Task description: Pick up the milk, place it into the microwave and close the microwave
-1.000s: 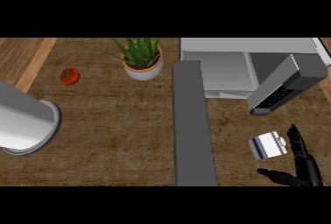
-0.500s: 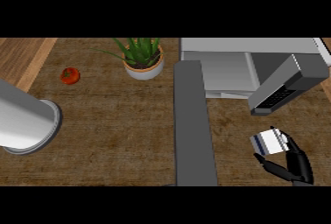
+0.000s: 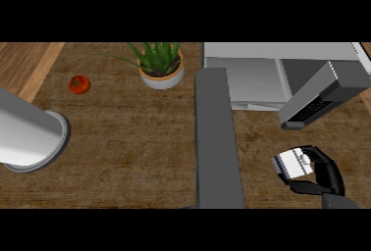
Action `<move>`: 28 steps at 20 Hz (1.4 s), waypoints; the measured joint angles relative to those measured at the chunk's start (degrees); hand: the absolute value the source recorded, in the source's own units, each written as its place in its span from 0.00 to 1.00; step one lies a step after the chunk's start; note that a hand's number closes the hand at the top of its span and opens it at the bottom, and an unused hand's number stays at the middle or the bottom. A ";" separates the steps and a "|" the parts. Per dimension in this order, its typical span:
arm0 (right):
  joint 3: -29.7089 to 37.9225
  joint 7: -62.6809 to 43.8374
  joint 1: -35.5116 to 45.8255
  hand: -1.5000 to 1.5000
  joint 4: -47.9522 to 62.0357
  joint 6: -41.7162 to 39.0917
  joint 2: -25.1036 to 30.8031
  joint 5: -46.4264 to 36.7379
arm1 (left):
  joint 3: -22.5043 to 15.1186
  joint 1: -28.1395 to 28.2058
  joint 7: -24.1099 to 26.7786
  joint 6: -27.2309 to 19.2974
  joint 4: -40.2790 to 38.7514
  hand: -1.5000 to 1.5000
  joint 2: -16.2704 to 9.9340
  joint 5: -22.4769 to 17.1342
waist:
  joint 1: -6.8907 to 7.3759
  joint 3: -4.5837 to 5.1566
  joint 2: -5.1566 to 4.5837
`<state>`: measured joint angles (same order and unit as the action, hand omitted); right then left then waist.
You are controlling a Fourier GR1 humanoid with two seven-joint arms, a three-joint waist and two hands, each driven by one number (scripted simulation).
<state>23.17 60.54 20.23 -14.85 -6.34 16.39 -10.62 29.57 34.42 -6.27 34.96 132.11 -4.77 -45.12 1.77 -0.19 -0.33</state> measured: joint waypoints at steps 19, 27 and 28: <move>-3.34 -1.13 9.39 1.00 -2.12 4.97 -10.39 -1.90 | 2.59 -1.07 -2.49 0.43 -0.45 0.00 -1.42 -4.10 | -0.42 0.07 0.10; -2.31 -3.79 17.96 1.00 0.10 8.37 -8.66 -1.78 | 2.58 -2.21 -3.94 0.77 -0.55 0.00 -0.67 -4.30 | 0.12 0.06 -0.17; -2.24 -4.76 19.28 1.00 0.55 8.67 -8.21 -1.81 | 2.71 -2.55 -4.01 0.83 -0.80 0.00 -0.61 -4.13 | 0.14 0.07 -0.19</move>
<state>20.93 55.78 39.51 -14.30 2.33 8.18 -12.43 32.28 31.87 -10.28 35.79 131.31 -5.38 -49.25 1.91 -0.12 -0.52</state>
